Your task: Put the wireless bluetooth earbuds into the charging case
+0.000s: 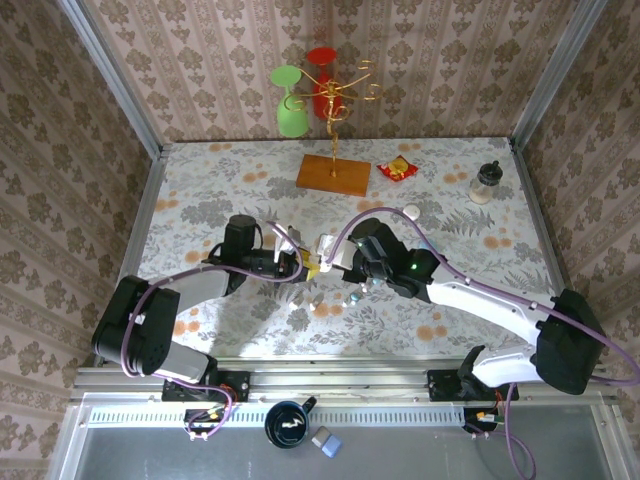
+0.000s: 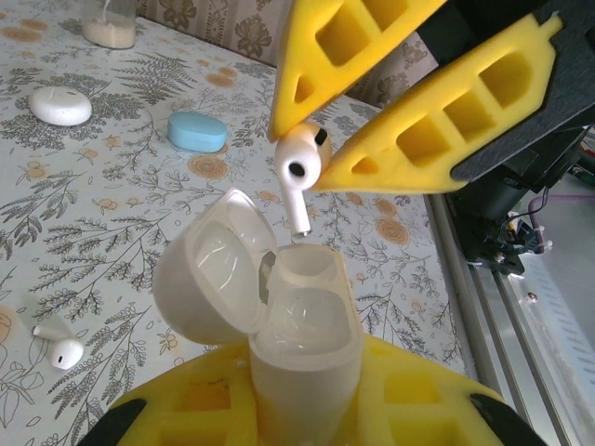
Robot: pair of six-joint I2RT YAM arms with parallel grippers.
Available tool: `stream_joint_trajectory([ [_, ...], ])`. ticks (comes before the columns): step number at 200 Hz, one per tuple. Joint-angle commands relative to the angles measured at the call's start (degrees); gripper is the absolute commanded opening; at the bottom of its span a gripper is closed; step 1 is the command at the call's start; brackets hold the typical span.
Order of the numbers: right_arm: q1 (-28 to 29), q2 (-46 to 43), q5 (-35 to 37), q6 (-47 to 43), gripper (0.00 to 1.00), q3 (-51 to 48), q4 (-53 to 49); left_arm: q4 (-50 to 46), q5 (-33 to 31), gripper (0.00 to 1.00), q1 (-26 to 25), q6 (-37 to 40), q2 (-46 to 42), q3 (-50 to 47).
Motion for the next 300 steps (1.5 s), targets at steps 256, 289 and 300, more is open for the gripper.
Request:
stream_joint_trajectory([
  [256,-7.9,-6.3,-21.3,24.5,0.66,-7.0,9.3,39.1,-15.9,0.00,11.2,-19.7,-0.6,-8.5],
  [289,-4.2,1.5,-23.9,23.8,0.77,-2.5,2.0,39.8,-23.8,0.00,13.7,-21.2,-3.6,-9.7],
  [300,-2.5,5.3,-23.6,22.5,0.78,-0.7,0.2,38.3,-24.9,0.00,14.4,-21.5,-5.2,-9.3],
])
